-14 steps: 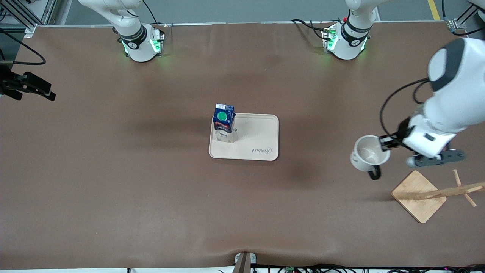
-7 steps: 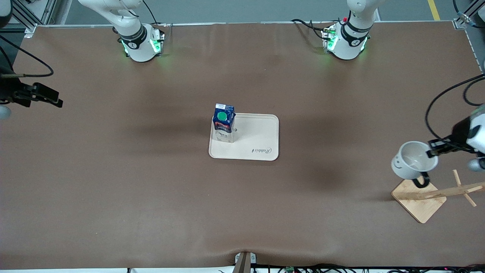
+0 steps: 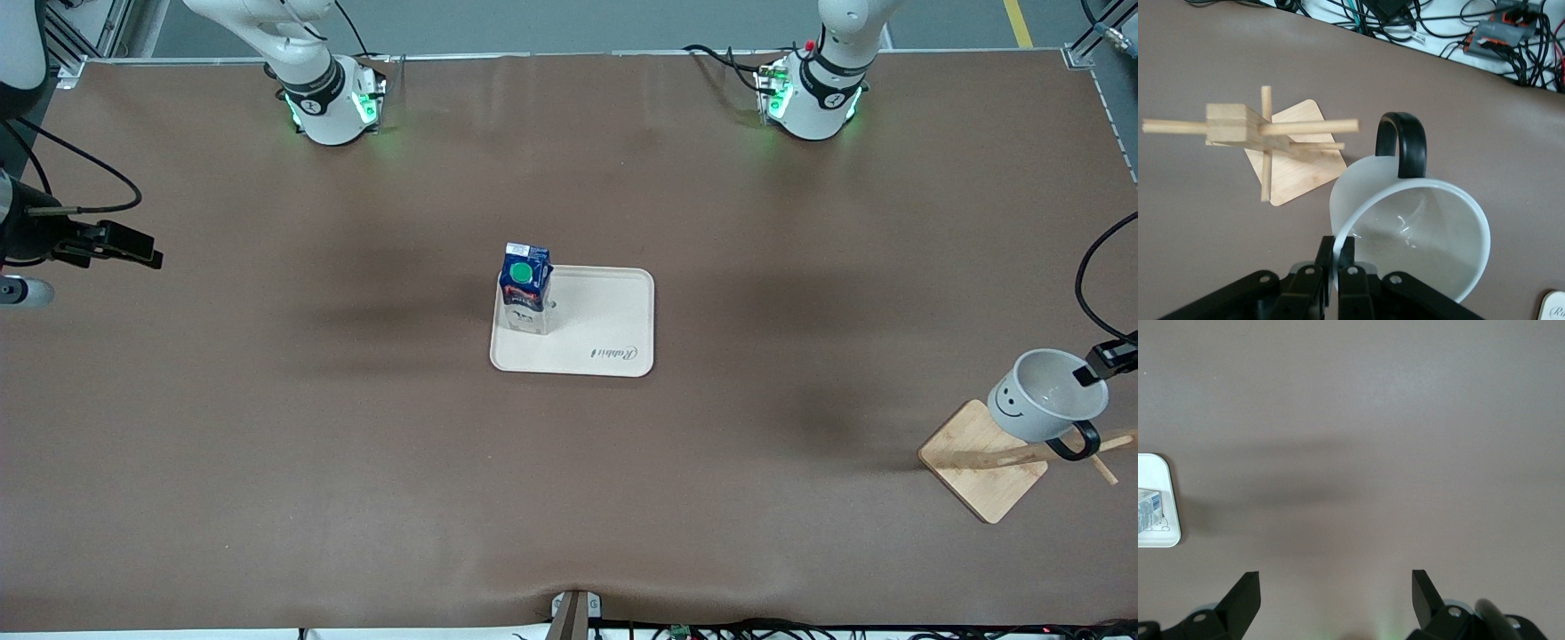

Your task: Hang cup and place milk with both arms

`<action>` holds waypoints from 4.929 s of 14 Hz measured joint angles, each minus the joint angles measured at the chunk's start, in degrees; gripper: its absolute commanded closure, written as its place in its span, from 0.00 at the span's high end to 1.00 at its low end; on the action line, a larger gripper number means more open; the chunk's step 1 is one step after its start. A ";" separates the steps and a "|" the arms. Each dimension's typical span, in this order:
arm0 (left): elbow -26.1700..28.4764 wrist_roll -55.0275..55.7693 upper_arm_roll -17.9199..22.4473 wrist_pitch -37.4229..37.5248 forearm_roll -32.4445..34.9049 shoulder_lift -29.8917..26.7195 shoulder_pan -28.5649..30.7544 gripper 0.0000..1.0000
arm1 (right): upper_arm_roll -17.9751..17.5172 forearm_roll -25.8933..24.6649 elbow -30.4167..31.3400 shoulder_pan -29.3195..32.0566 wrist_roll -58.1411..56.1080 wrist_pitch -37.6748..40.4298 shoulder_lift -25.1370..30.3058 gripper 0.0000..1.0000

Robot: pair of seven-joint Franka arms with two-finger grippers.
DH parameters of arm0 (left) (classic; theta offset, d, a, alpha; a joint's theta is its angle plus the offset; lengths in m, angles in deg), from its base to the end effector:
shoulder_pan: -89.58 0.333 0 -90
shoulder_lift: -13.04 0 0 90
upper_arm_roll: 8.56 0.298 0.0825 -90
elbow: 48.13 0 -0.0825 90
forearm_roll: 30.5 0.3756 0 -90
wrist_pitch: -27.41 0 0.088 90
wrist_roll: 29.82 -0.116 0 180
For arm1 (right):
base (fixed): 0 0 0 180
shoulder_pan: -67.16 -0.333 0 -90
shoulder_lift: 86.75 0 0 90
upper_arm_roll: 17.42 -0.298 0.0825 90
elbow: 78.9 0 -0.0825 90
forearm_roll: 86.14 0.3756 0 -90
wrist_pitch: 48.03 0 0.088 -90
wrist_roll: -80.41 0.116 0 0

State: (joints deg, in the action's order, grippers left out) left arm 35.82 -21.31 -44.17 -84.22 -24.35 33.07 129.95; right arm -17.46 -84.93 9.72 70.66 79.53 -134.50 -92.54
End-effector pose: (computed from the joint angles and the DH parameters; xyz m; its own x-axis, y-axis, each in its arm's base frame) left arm 0.6480 0.1169 0.5067 0.9502 0.2549 0.1795 0.2354 -0.9641 0.1230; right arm 0.5632 -0.0315 0.5475 0.9895 -0.0431 -0.1378 -0.0468 -0.9986 -0.0232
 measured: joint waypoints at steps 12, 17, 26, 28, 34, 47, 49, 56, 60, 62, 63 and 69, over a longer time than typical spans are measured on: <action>-0.01 -2.55 -0.01 -2.86 -2.03 2.73 2.83 0.00 | -0.96 7.11 -1.99 -3.96 0.16 5.83 -4.16 1.00; -0.10 -2.56 -0.01 -3.41 -2.03 4.76 3.09 0.31 | -1.05 7.57 -1.93 -5.70 0.18 4.84 -4.60 1.00; -0.71 -1.82 -1.23 -3.17 -2.02 5.83 1.82 1.00 | -1.33 13.57 2.97 -14.73 12.25 1.26 -6.74 1.00; -0.97 -0.23 -1.47 -0.97 -0.90 4.17 -0.21 1.00 | -1.41 13.58 5.40 -18.34 15.28 -1.67 -6.73 1.00; -1.28 4.14 -2.68 10.43 3.12 -3.48 -5.23 1.00 | -1.59 13.66 8.63 -31.47 33.08 -14.18 -7.00 1.00; -4.64 4.07 -9.30 21.73 3.13 -8.23 -5.36 1.00 | -1.34 10.93 8.81 -39.11 46.09 -22.96 -12.01 1.00; -4.79 3.64 -7.94 22.41 3.13 -9.78 -7.33 1.00 | -1.34 9.90 8.63 -39.37 48.50 -23.18 -12.61 1.00; -4.61 -1.91 20.29 26.18 -2.15 -15.72 -29.82 1.00 | -1.35 9.70 8.49 -41.20 53.43 -27.65 -14.48 1.00; -3.43 -3.20 28.55 26.92 -3.58 -16.45 -36.40 1.00 | -1.34 8.88 8.38 -42.23 54.23 -28.43 -15.46 1.00; -2.57 -3.94 31.37 26.96 -3.68 -17.45 -39.05 1.00 | -1.34 8.48 8.37 -42.48 54.23 -28.45 -15.68 1.00; -1.88 -3.97 32.67 26.97 -3.68 -18.16 -40.31 1.00 | -1.34 7.84 8.37 -42.72 54.24 -28.46 -15.82 1.00; 2.00 -4.01 35.84 26.14 -3.72 -20.86 -43.21 1.00 | -1.34 6.27 8.37 -44.38 54.38 -28.66 -17.11 1.00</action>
State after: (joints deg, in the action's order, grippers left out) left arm 37.82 -25.32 -8.33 -58.08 -28.07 12.21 86.74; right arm -18.80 -78.66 18.08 26.29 133.92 -163.16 -109.65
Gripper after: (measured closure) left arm 0.000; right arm 0.000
